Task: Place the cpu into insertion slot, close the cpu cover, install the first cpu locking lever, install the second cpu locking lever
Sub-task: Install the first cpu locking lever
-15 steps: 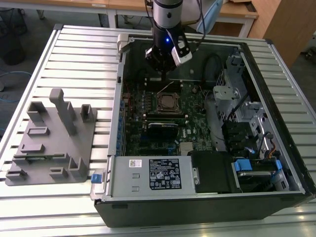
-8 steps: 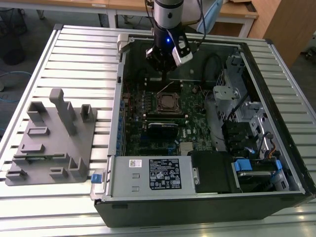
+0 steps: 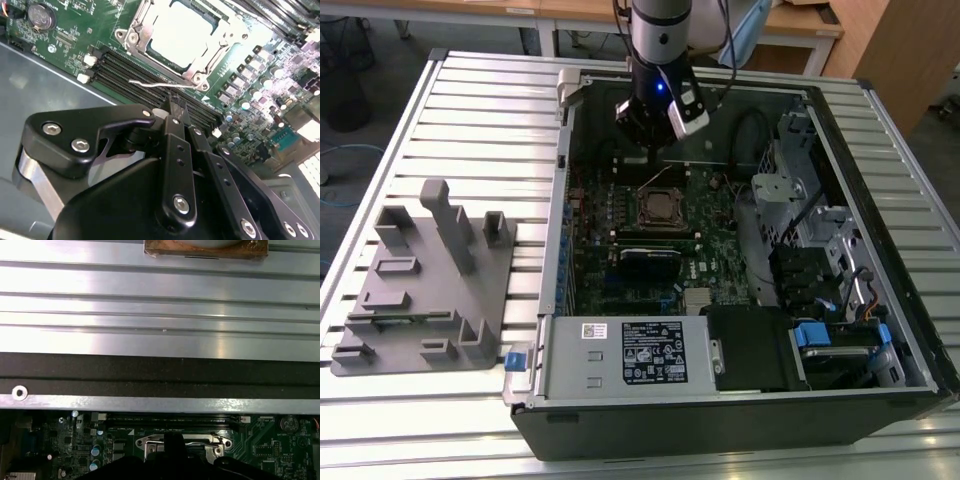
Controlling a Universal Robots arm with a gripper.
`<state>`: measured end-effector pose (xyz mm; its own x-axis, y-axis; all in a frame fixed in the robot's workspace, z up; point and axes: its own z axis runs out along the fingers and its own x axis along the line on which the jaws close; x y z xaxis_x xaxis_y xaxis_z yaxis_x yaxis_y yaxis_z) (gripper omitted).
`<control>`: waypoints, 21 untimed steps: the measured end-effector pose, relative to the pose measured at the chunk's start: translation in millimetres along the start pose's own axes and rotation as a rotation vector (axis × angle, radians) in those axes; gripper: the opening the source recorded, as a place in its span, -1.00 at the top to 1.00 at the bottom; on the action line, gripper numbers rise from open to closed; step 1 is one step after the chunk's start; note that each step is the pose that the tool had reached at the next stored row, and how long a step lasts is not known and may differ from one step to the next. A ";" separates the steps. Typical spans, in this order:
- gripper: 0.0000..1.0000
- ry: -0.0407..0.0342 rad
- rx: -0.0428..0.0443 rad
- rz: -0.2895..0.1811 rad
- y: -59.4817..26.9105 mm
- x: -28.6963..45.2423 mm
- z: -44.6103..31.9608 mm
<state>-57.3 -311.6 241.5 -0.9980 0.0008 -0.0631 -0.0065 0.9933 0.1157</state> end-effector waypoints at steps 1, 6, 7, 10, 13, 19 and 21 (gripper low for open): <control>0.79 0.0000 -0.0013 0.000 -0.3 0.0 1.2; 0.79 0.0000 -0.0043 0.000 -0.9 -0.2 2.8; 0.79 0.0000 -0.0044 0.000 -0.8 -0.2 2.8; 0.79 -0.0001 -0.0048 0.000 -0.8 -0.3 2.9; 0.79 -0.0001 -0.0051 0.000 -0.8 -0.3 2.9; 0.79 0.0001 -0.0061 0.000 -0.9 -0.2 2.8; 0.79 0.0017 -0.0129 0.001 -1.0 -0.3 3.0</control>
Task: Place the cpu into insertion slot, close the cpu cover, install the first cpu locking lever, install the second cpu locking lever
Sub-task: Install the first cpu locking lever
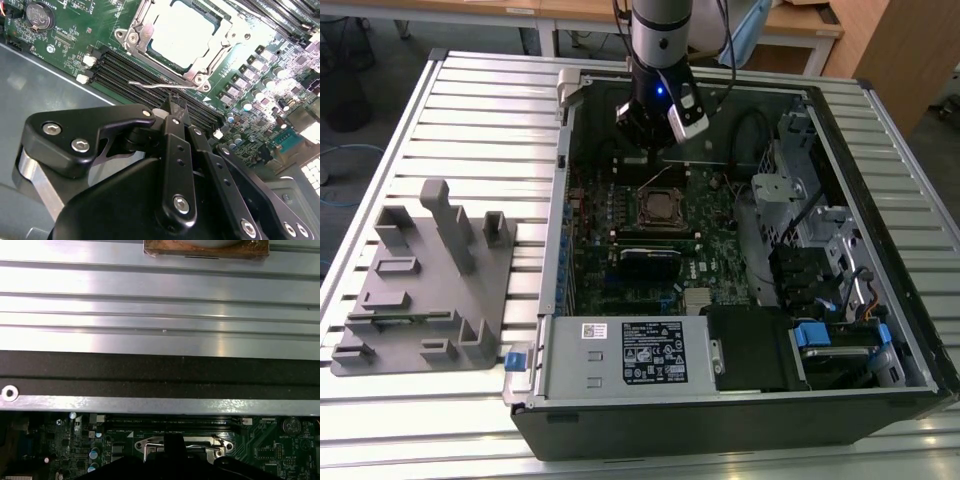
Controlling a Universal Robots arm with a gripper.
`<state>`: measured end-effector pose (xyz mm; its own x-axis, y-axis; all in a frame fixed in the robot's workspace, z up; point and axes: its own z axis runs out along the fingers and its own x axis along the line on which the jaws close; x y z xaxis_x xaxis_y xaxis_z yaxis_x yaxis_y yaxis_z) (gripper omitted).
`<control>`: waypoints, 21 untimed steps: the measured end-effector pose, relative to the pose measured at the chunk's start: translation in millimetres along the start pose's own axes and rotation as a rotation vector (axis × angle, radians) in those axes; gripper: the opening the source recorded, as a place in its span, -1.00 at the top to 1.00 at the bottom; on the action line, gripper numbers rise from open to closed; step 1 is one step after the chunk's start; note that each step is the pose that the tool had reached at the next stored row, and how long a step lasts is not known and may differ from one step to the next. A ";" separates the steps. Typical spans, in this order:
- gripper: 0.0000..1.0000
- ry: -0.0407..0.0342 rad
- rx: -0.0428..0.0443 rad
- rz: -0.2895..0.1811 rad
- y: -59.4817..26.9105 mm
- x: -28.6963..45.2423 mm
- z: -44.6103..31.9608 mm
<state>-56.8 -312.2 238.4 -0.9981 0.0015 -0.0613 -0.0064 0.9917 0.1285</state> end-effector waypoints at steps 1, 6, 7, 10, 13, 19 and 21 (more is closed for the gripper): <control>0.79 0.0023 -0.0051 0.001 0.0 0.0 0.2; 0.79 0.0034 -0.0096 0.001 0.0 0.0 0.2; 0.79 0.0042 -0.0099 0.001 0.0 0.0 0.2; 0.79 0.0224 -0.0145 0.004 -0.1 0.0 0.7; 0.79 0.0265 -0.0153 0.005 -0.1 0.1 0.6; 0.79 0.0296 -0.0162 0.005 -0.8 -0.7 1.9; 0.79 0.0359 -0.0160 0.007 -1.7 -2.6 3.5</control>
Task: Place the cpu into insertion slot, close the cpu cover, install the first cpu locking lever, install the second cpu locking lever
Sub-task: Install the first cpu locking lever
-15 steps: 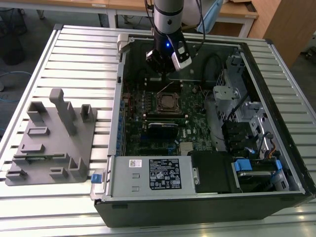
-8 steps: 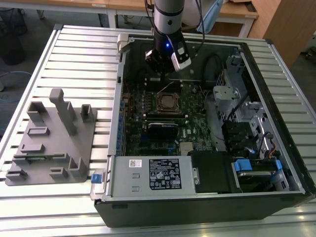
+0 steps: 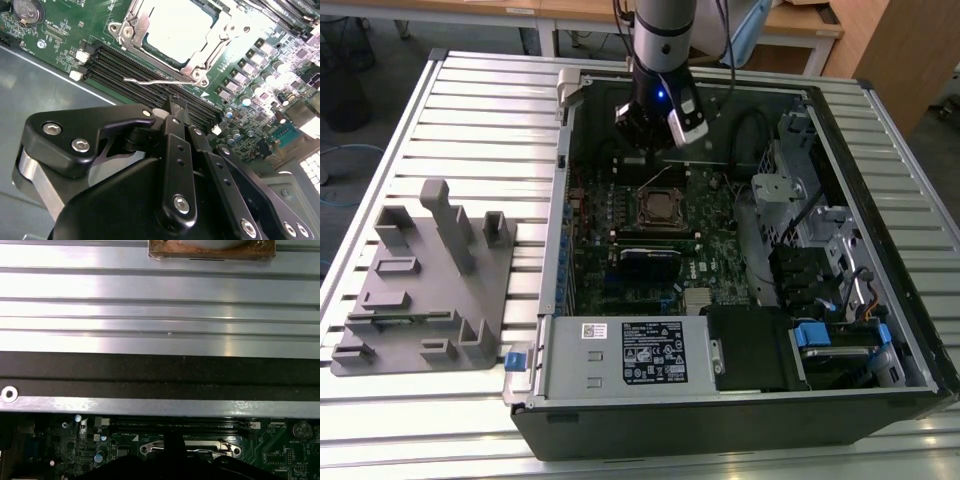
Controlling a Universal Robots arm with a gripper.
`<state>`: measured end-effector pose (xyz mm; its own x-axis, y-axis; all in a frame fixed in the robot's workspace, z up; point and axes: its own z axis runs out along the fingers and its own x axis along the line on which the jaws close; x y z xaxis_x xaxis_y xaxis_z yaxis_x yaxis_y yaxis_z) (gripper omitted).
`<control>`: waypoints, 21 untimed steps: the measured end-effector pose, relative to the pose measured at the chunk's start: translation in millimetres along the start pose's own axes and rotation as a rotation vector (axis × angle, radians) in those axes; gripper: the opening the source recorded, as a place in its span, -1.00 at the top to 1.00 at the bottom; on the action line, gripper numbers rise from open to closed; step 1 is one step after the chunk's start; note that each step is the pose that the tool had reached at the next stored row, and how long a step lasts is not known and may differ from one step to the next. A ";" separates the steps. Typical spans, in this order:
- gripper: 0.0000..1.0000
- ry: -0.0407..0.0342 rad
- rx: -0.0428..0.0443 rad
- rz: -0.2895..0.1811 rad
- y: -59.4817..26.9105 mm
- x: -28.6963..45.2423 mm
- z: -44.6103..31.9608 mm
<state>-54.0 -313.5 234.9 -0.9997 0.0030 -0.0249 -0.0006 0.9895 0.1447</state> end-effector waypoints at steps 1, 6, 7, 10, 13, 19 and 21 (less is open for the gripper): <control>0.79 0.0037 0.0000 0.001 -0.3 -0.7 0.6; 0.79 0.0155 0.0009 0.003 -0.8 -2.6 1.5; 0.79 0.0165 0.0009 0.003 -0.9 -2.7 1.6; 0.79 0.0292 0.0003 0.005 -1.4 -3.5 1.9; 0.79 0.0293 0.0003 0.005 -1.4 -3.5 1.9; 0.79 0.0293 -0.0008 0.005 -1.8 -9.2 4.3; 0.79 0.0292 -0.0011 0.005 -1.9 -12.4 4.9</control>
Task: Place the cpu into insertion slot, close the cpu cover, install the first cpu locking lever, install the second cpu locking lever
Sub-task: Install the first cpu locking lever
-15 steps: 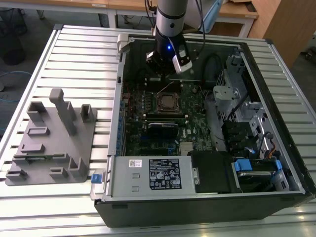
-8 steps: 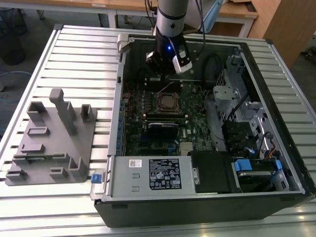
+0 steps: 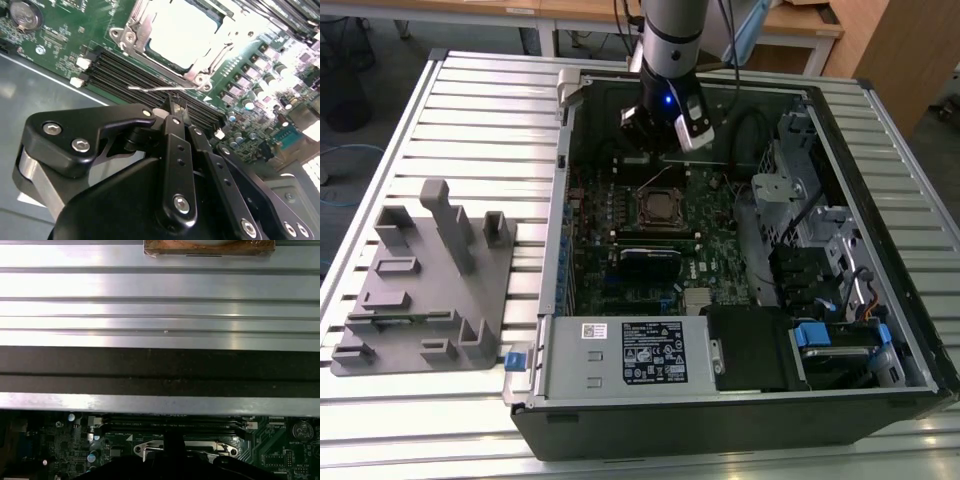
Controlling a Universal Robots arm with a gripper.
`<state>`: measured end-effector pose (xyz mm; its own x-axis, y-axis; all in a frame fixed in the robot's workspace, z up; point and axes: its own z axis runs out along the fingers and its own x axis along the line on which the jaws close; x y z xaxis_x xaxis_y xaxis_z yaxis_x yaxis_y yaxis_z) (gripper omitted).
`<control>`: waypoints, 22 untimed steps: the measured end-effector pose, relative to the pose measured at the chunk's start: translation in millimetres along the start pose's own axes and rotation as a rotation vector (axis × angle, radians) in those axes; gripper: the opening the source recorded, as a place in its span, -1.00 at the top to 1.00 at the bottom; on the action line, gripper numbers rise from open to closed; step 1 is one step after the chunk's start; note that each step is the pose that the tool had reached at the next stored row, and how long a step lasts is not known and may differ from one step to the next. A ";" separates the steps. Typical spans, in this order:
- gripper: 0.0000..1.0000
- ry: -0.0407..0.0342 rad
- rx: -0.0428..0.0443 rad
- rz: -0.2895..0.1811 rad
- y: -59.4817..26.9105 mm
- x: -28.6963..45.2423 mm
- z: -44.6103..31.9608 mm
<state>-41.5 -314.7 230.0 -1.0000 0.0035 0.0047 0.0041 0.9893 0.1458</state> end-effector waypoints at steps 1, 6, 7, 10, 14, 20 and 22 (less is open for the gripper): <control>0.79 0.0000 -0.0001 0.000 -0.1 -1.4 0.1; 0.79 -0.0001 -0.0008 0.000 -0.1 -6.7 1.0; 0.79 0.0000 -0.0006 0.000 -0.2 -6.9 1.7; 0.79 0.0001 -0.0006 0.000 -0.4 -6.9 3.0; 0.79 0.0001 -0.0010 0.000 -0.4 -7.0 3.2; 0.79 0.0000 -0.0017 0.000 -0.4 -7.0 3.2; 0.79 0.0000 -0.0018 0.000 -0.5 -7.0 3.5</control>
<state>-34.5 -314.7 226.4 -1.0000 0.0033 0.0047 0.0040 0.9890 0.1476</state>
